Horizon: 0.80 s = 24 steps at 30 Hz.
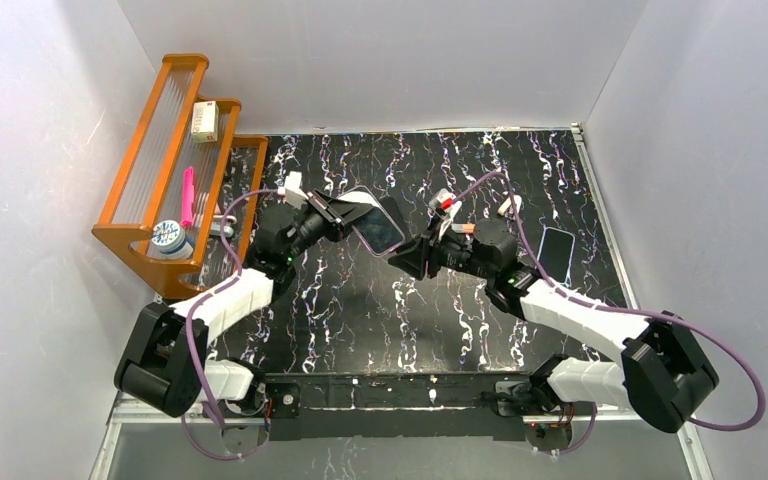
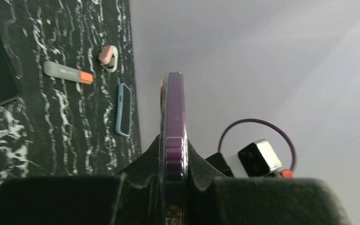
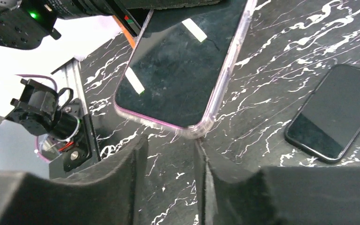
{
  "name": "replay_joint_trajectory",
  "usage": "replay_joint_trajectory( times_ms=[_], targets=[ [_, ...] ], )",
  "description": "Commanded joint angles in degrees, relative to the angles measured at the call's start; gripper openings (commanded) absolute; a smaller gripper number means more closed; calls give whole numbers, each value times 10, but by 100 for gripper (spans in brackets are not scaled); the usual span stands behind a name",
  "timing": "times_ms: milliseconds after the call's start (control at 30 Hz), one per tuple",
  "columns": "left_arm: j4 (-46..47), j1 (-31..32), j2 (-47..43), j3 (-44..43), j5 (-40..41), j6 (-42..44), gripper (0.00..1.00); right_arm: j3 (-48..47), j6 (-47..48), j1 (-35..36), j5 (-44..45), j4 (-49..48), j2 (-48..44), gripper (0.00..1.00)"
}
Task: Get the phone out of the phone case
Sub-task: Pick up the phone at the center of the board.
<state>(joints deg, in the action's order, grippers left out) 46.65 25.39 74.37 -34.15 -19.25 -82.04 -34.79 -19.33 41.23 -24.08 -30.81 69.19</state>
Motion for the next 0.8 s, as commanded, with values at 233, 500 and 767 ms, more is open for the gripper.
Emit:
replay_joint_trajectory(
  times_ms=[233, 500, 767],
  targets=[
    [-292, -66, -14, -156, -162, 334, 0, -16, -21, -4, 93, 97, -52, 87],
    [-286, -69, -11, -171, -270, 381, 0, -7, 10, -47, -87, 55, -35, 92],
    [-182, -68, -12, -155, -338, 326, 0, -22, 21, -47, -236, -22, 10, 85]
  ],
)
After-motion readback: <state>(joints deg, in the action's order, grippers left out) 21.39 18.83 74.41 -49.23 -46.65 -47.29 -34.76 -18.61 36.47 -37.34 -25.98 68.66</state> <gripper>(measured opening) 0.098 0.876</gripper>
